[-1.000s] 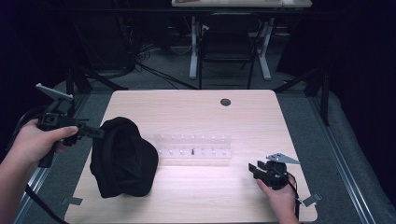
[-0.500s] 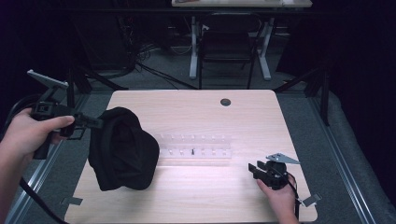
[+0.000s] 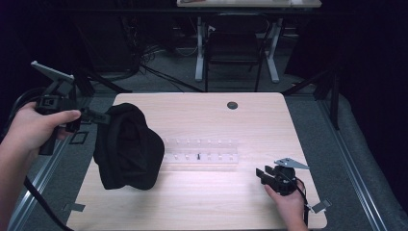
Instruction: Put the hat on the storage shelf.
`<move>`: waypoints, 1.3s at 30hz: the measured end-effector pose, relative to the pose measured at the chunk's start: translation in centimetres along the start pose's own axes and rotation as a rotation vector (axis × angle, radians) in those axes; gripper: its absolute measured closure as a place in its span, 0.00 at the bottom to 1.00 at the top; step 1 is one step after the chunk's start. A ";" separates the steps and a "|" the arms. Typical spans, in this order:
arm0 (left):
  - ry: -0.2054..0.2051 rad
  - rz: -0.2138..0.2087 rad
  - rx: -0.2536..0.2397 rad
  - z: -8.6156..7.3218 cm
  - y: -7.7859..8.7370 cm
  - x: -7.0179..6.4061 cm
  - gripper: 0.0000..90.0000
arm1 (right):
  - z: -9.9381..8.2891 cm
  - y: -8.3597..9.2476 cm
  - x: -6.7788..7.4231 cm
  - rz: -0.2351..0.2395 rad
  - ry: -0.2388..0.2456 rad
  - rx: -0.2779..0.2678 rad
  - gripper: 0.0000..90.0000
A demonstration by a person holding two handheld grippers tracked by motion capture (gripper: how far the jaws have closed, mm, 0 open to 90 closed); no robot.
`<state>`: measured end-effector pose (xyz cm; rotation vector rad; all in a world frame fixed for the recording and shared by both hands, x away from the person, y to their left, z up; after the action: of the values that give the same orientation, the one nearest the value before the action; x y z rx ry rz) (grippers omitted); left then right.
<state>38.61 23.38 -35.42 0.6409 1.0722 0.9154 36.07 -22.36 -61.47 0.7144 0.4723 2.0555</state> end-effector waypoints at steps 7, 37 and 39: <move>-0.012 -0.015 -0.010 1.2 -0.1 -1.6 0.95 | 0.0 0.0 0.0 -0.003 0.005 0.006 0.63; -0.047 -0.017 -0.035 5.7 -3.9 -7.8 0.95 | 0.8 0.2 1.4 0.012 0.093 0.002 0.62; -0.044 -0.016 -0.042 6.0 -4.4 -8.1 0.95 | 1.0 0.2 1.9 0.020 0.106 -0.003 0.62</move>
<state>44.03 14.05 -33.14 0.6140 1.0154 0.9043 35.75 -20.87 -59.98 0.6124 0.5233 2.1203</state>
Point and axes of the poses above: each handheld gripper's, and its own axes: y roughly backward along the jaws, z roughly out of its top, x roughly to its left, the point moved 10 cm from there along -y, roughly forward along the jaws, and after that the axes turned 12 degrees about z, right-handed, at the moved point
